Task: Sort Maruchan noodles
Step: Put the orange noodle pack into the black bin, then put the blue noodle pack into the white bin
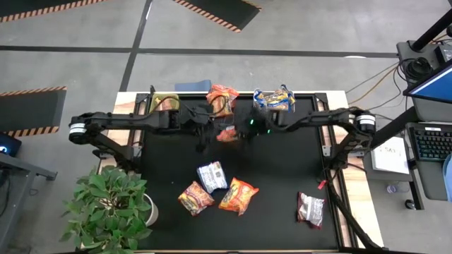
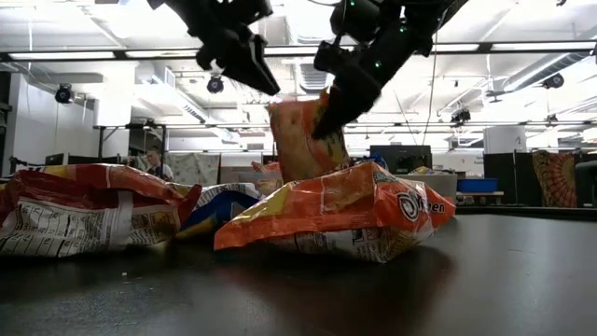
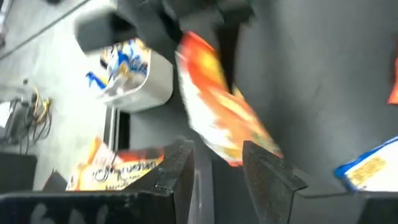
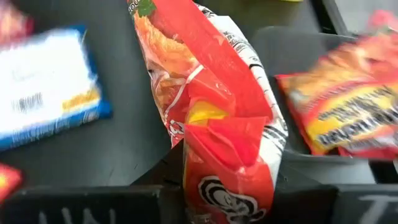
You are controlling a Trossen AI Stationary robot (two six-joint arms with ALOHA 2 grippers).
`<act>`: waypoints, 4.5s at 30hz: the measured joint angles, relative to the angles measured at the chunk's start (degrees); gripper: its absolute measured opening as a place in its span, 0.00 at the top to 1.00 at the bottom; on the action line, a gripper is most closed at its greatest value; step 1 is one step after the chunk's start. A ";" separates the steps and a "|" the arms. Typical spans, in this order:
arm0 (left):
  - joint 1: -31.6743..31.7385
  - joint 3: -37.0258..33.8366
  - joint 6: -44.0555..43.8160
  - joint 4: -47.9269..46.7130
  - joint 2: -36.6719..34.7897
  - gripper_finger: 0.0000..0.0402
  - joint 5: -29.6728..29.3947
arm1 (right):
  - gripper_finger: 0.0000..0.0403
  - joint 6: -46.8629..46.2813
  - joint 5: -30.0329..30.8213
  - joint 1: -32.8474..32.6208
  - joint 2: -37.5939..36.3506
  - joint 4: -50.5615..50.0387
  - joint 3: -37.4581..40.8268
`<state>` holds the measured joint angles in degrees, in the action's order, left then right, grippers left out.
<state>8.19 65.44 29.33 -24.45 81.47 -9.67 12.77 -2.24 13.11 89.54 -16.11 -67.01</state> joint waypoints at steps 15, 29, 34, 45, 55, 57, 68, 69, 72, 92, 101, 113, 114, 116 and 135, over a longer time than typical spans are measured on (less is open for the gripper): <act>8.88 -0.75 -4.71 5.42 -0.07 0.80 -0.49 | 0.80 -24.81 -11.86 16.06 2.63 20.33 -0.09; 10.67 -0.75 -7.39 9.71 -0.07 0.80 -0.45 | 0.80 -28.70 -11.72 16.50 16.53 34.70 -0.08; 10.67 -0.75 -7.44 9.71 -0.07 0.80 -0.31 | 0.81 -28.01 -11.41 16.43 20.05 35.19 -1.28; 10.67 -0.86 -8.24 9.71 -0.07 0.80 -0.27 | 0.70 -27.71 -9.39 16.37 23.23 34.64 -3.10; 10.67 -0.86 -8.92 9.89 -0.07 0.80 -0.25 | 0.59 -27.00 -8.22 16.41 22.97 34.63 -3.10; 10.67 -0.86 -8.92 9.95 -0.07 0.80 -0.25 | 0.58 -26.43 -7.80 16.41 22.64 34.83 -3.12; 10.62 -0.99 -10.45 9.85 -0.07 0.80 -0.22 | 0.57 -24.05 -7.13 16.41 22.26 27.30 -8.59; 10.62 -1.06 -10.99 9.69 -0.07 0.80 -0.22 | 0.57 -23.58 -7.13 16.43 22.08 25.59 -9.21; 10.44 -1.08 -13.04 7.94 -0.07 0.80 -0.18 | 0.57 -22.09 -6.58 16.52 21.36 20.84 -11.17; 0.22 -4.25 -25.49 -2.06 0.06 0.80 6.29 | 0.58 -14.29 -6.82 13.81 -2.92 -8.55 -8.25; -4.52 -4.25 -28.33 -7.93 2.75 0.80 6.31 | 0.63 -16.41 -6.76 5.39 -17.03 -4.93 6.77; -12.69 -8.24 -30.35 -8.85 6.88 0.80 8.97 | 0.63 -24.79 -3.23 -13.29 -19.91 7.11 16.35; -13.16 -9.02 -30.97 -8.17 6.88 0.80 8.89 | 0.63 -24.76 -1.31 -14.81 -19.45 7.94 16.58; -14.13 -10.29 -32.42 -7.07 6.85 0.80 8.71 | 0.63 -24.21 2.66 -17.97 -18.13 9.08 16.73; -18.17 -24.48 -37.37 14.67 6.84 0.80 -1.74 | 0.63 -22.01 13.03 -29.23 5.47 29.17 15.10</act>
<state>-9.99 40.96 -8.04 -9.78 88.31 -11.41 -9.24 10.80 -16.12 95.01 13.05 -51.90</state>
